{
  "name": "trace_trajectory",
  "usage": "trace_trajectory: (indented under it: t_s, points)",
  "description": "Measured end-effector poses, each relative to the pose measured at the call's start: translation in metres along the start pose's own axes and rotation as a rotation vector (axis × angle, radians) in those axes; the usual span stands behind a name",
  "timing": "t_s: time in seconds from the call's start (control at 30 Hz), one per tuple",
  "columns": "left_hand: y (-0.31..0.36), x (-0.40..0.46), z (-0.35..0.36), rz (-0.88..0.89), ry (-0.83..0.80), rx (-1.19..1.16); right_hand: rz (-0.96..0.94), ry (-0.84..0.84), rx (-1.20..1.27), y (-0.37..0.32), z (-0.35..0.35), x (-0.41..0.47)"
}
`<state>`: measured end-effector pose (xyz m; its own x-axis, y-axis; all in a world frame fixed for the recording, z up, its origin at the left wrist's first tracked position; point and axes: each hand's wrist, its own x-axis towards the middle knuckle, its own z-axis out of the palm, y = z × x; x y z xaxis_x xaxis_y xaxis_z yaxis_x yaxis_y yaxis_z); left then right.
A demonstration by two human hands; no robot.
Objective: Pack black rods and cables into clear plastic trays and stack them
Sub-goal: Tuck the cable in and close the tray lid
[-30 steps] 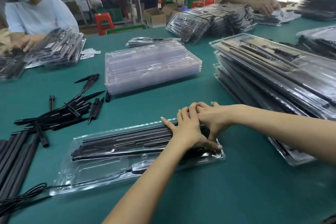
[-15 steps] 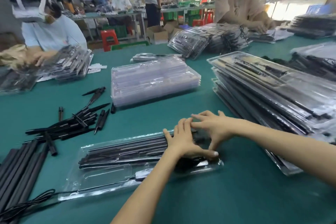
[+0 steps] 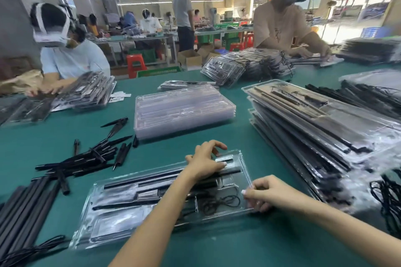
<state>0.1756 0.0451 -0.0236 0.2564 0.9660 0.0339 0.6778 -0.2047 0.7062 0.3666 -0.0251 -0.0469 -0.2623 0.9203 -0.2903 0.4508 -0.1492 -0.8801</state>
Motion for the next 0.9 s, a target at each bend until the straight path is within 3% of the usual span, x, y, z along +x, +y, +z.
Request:
trace_trajectory:
  t_s: [0.2,0.37,0.57,0.67,0.77,0.9]
  points:
    - [0.005,-0.006,0.002,-0.014,0.021,-0.009,0.051,0.119,0.298,-0.002,0.014,-0.008]
    - [0.009,-0.022,0.007,0.052,-0.118,0.152,0.116,0.134,0.217,-0.005,0.020,-0.008]
    - [0.005,-0.063,0.034,0.228,0.124,0.189,0.298,-0.073,-0.029,-0.016,0.005,-0.010]
    - [-0.002,-0.073,0.042,0.248,-0.027,0.260,0.371,-0.150,0.021,-0.021,0.003,-0.009]
    - [-0.011,-0.077,0.043,0.139,-0.087,0.322,0.376,-0.110,-0.025,-0.022,0.006,-0.010]
    - [-0.010,-0.083,0.043,0.165,-0.074,0.366,0.354,-0.024,-0.065,-0.020,0.014,-0.008]
